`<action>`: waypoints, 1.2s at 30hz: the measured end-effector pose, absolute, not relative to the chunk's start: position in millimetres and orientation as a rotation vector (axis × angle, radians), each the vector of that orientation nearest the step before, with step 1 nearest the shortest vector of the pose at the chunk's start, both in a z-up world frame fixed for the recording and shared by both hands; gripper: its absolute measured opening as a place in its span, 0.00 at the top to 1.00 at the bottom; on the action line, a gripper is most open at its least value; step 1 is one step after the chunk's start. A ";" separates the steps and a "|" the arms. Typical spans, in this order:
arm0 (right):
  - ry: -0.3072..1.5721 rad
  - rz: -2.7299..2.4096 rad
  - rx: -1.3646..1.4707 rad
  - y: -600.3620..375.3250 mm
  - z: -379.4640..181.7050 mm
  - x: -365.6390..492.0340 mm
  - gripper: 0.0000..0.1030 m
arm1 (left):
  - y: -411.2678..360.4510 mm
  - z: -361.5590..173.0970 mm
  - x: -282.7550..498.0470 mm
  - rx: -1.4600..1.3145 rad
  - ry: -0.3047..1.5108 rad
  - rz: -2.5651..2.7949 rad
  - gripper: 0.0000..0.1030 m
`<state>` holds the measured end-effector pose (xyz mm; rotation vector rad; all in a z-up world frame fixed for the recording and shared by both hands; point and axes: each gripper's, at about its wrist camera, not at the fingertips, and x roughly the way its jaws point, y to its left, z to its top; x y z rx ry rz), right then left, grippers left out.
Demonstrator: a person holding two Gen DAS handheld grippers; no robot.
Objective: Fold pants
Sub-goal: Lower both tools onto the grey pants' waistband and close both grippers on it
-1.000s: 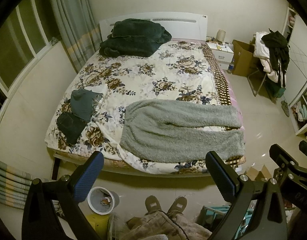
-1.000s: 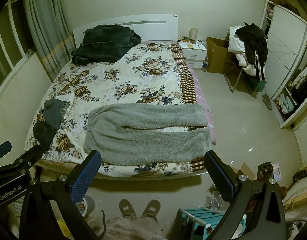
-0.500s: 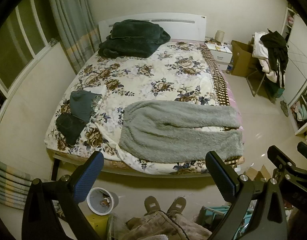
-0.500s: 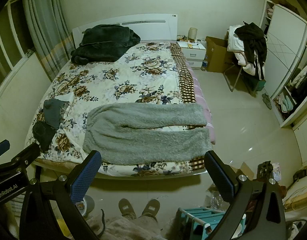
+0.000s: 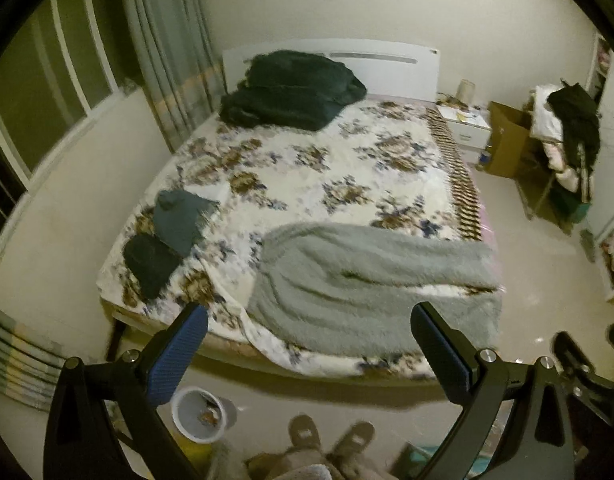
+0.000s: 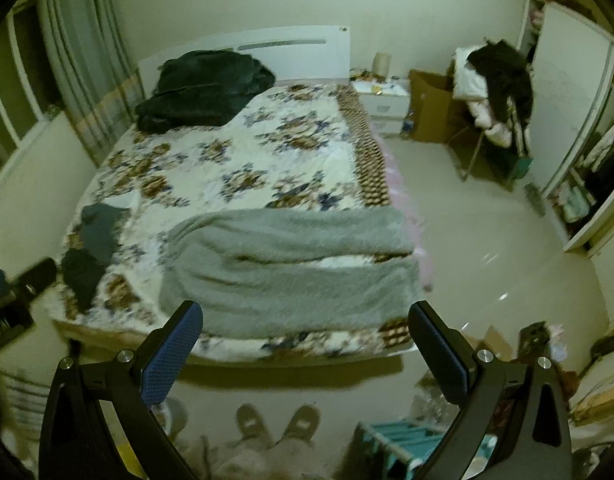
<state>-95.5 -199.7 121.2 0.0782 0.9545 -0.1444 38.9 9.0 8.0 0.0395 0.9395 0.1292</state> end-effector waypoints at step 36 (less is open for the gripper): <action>1.264 -0.375 0.153 -276.2 -249.9 400.9 0.00 | -44.6 -299.1 453.5 0.171 1.266 -0.068 0.00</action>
